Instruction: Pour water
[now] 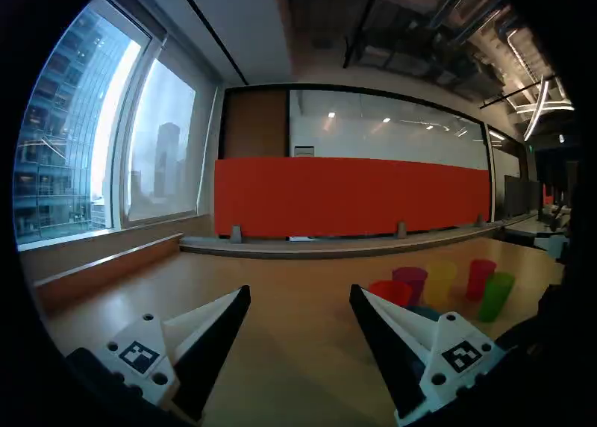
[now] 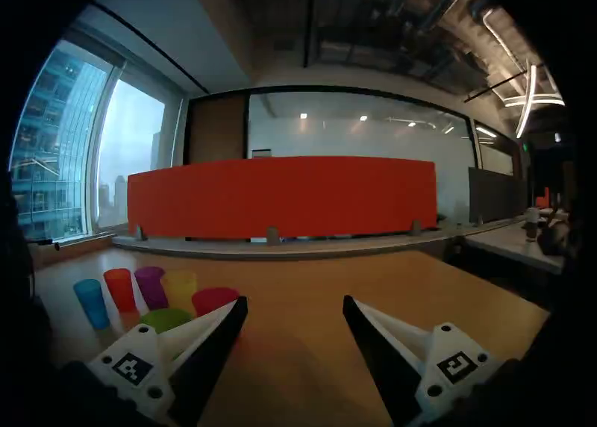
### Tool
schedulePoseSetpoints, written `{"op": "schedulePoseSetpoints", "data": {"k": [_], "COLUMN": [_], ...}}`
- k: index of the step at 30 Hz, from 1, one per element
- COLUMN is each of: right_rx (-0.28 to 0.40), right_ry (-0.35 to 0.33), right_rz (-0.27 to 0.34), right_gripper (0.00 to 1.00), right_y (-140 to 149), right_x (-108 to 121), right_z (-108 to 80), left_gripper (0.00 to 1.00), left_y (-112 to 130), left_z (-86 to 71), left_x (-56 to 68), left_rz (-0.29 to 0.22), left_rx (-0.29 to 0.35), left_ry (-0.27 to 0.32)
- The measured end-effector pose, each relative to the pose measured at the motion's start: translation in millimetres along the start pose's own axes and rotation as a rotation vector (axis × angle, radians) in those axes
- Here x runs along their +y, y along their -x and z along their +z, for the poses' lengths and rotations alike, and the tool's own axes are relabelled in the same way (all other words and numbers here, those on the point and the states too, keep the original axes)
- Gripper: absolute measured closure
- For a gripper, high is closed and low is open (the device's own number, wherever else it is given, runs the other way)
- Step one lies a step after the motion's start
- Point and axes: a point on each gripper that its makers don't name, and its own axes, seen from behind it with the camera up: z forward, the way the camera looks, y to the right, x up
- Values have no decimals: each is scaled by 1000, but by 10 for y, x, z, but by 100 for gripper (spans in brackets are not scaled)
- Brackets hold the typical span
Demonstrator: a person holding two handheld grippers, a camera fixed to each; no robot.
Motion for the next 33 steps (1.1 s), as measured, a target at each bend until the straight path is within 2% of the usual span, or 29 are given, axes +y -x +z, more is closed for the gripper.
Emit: {"op": "schedulePoseSetpoints", "data": {"k": [9, 21, 27, 33], "right_rx": [-18, -44, -29, -39], "right_ry": [-8, -35, -62, -79], "right_rz": [-18, -42, -32, -39], "right_gripper": [1, 1, 1, 1], "right_y": [-329, -1021, -1391, -1613], "right_x": [49, 35, -20, -64], "right_z": [-66, -110, -116, -125], "left_gripper": [1, 1, 1, 1], "left_y": [-402, -910, -1293, -1649], "left_z": [-15, 42, 63, 66], "left_x": [19, -70, -39, 57], "left_rz": [5, -21, -7, 15], "left_rx": [-10, -37, -22, -7], "left_ry": [17, 6, 30, 73]}}
